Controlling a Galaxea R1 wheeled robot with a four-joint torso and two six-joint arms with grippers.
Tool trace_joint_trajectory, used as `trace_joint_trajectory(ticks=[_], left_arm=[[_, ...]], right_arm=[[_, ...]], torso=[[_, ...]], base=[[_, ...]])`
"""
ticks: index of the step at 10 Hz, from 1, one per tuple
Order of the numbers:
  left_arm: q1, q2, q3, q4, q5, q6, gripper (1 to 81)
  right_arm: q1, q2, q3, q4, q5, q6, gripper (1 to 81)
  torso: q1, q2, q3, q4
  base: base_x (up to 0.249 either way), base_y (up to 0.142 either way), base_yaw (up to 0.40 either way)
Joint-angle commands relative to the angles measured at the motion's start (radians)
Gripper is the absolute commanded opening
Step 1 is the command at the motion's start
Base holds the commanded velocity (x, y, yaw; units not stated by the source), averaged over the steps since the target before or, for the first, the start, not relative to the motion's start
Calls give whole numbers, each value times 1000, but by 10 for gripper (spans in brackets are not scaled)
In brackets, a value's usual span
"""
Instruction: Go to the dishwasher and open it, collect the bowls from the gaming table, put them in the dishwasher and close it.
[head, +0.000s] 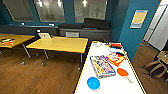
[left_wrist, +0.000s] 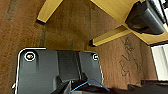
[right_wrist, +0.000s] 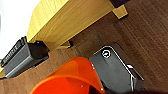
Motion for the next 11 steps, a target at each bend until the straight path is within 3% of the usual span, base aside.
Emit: trace_joint_trajectory(ticks=[1, 3, 5, 8, 11], left_arm=[[-140, -149, 176, 0, 32, -28, 811], [-206, -173, 201, -6, 44, -62, 811], [-289, -213, 222, -53, 67, -65, 811], [-424, -247, 228, -127, 170, -65, 811], [-571, -247, 224, -170, 275, -65, 811]], right_arm=[[10, 1, -31, -49, 0, -5, 10], [11, 52, -57, -70, -2, -2, 10], [4, 87, -64, -87, -5, -3, 10], [2, 102, -65, -92, -3, -3, 10], [2, 122, -91, -92, -2, -2, 10]], torso=[[0, 0, 0, 0], [0, 0, 0, 0], [0, 0, 0, 0], [0, 0, 0, 0], [0, 0, 0, 0]], base=[[0, 0, 0], [0, 0, 0], [0, 0, 0], [0, 0, 0], [0, 0, 0]])
